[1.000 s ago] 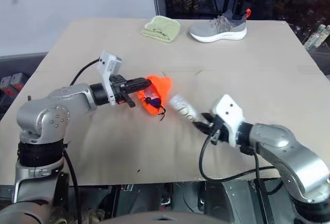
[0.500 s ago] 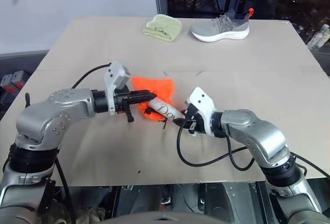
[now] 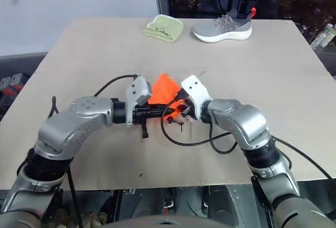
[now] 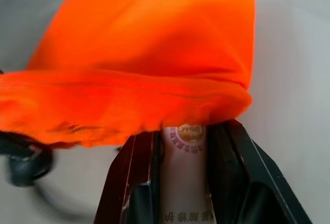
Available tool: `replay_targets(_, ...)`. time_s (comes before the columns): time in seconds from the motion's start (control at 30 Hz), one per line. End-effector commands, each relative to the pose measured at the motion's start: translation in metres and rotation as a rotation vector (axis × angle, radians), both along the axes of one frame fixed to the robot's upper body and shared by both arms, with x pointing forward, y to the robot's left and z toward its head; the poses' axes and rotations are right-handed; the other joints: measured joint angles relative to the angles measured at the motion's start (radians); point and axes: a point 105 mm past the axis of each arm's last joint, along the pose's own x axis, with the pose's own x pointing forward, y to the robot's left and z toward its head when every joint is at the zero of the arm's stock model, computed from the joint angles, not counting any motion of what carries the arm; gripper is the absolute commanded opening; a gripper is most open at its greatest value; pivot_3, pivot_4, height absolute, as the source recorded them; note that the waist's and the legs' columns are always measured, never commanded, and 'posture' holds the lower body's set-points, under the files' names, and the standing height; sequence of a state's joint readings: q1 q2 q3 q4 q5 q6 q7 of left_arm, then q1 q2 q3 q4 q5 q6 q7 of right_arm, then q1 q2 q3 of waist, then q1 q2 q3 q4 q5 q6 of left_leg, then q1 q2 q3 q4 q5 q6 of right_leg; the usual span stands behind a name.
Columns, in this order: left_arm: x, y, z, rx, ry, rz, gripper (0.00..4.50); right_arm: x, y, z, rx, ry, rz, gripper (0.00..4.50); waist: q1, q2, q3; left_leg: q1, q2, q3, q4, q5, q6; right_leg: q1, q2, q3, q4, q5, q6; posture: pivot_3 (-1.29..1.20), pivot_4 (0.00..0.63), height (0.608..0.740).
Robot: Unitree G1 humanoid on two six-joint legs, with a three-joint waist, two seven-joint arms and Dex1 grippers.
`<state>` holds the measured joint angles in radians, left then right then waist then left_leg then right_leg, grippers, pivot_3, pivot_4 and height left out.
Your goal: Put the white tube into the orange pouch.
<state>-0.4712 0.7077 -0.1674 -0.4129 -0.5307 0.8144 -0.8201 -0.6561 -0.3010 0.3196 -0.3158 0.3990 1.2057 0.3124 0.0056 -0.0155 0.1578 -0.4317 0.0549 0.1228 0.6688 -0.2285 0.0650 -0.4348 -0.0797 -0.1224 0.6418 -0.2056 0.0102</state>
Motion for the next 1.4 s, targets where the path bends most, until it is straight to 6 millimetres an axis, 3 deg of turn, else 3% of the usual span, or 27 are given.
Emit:
replay_targets(0.03, 0.0, -0.007, 0.009, -0.024, -0.048, -0.025, 0.0, 0.011, 0.014, 0.018, 0.028, -0.118, 0.042, 1.22, -0.004, 0.0, 0.0, 0.0, 0.0, 0.0, 0.0, 0.0, 0.0, 0.0, 0.0, 0.0, 0.0, 0.0, 0.0, 0.0, 0.15, 0.74)
replay_targets(0.13, 0.002, -0.006, 0.01, -0.058, -0.033, -0.011, 0.0, 0.018, 0.022, 0.023, 0.088, -0.182, 0.077, 1.22, -0.007, 0.0, 0.0, 0.0, 0.0, 0.0, 0.0, 0.0, 0.0, 0.0, 0.0, 0.0, 0.0, 0.0, 0.001, 0.0, 0.15, 0.74)
replay_targets(0.23, 0.006, -0.002, 0.014, -0.127, 0.01, 0.027, 0.0, 0.026, 0.022, 0.014, 0.097, -0.216, 0.095, 2.26, -0.013, 0.0, 0.0, 0.0, 0.0, 0.0, 0.0, 0.0, 0.0, 0.0, 0.0, 0.0, 0.0, 0.0, 0.001, 0.0, 0.15, 0.74)
replay_targets(0.3, 0.017, 0.004, 0.018, -0.189, 0.049, 0.087, 0.0, 0.024, 0.022, 0.015, 0.127, -0.243, 0.107, 2.83, -0.015, 0.0, 0.0, 0.0, 0.0, 0.0, 0.0, 0.0, 0.0, 0.0, 0.0, 0.0, 0.0, 0.0, 0.001, 0.0, 0.15, 0.74)
replay_targets(0.33, 0.025, 0.01, 0.02, -0.224, 0.066, 0.131, 0.0, 0.021, 0.018, 0.019, 0.153, -0.252, 0.115, 3.34, -0.014, 0.0, 0.0, 0.0, 0.0, 0.0, 0.0, 0.0, 0.0, 0.0, 0.0, 0.0, 0.0, 0.0, 0.001, 0.0, 0.15, 0.74)
replay_targets(0.53, 0.046, 0.027, 0.031, -0.342, 0.126, 0.229, 0.0, -0.002, -0.014, 0.039, 0.201, -0.265, 0.139, 3.34, -0.016, 0.0, 0.0, 0.0, 0.0, 0.0, 0.0, 0.0, 0.0, 0.0, -0.001, 0.0, 0.0, 0.0, 0.001, 0.0, 0.15, 0.74)
replay_targets(0.63, 0.046, 0.027, 0.03, -0.335, 0.127, 0.222, 0.0, -0.019, -0.032, 0.03, 0.175, -0.201, 0.116, 3.34, -0.013, 0.0, 0.0, 0.0, 0.0, 0.0, 0.0, 0.0, 0.0, 0.0, -0.001, 0.0, 0.0, 0.0, 0.001, 0.0, 0.15, 0.74)
replay_targets(0.73, 0.047, 0.023, 0.03, -0.336, 0.128, 0.216, 0.0, -0.039, -0.027, 0.009, 0.241, 0.03, 0.12, 3.34, -0.017, -0.001, 0.0, 0.0, 0.0, -0.001, 0.0, 0.0, 0.0, 0.001, 0.0, 0.0, 0.0, 0.001, -0.002, 0.0, 0.15, 0.74)
replay_targets(0.83, 0.046, 0.019, 0.032, -0.342, 0.133, 0.205, 0.0, -0.052, -0.012, 0.011, 0.405, 0.182, 0.164, 3.34, -0.021, 0.0, 0.0, 0.001, 0.002, 0.0, 0.0, 0.0, 0.0, 0.0, 0.001, 0.001, 0.001, 0.001, -0.002, 0.0, 0.15, 0.74)
replay_targets(1.17, 0.039, 0.015, 0.029, -0.3, 0.12, 0.163, 0.0, -0.038, 0.021, 0.007, 0.529, 0.313, 0.176, 3.34, -0.016, 0.0, 0.0, 0.0, 0.0, -0.002, 0.0, 0.0, -0.001, 0.001, 0.0, -0.001, 0.001, 0.002, -0.002, 0.0, 0.15, 0.74)
replay_targets(1.4, 0.031, 0.013, 0.03, -0.289, 0.104, 0.157, 0.0, -0.027, 0.015, 0.002, 0.545, 0.293, 0.114, 3.34, -0.018, 0.0, 0.0, 0.0, 0.0, -0.001, 0.0, 0.0, -0.001, 0.0, 0.0, 0.0, 0.0, 0.002, -0.003, 0.0, 0.15, 0.74)
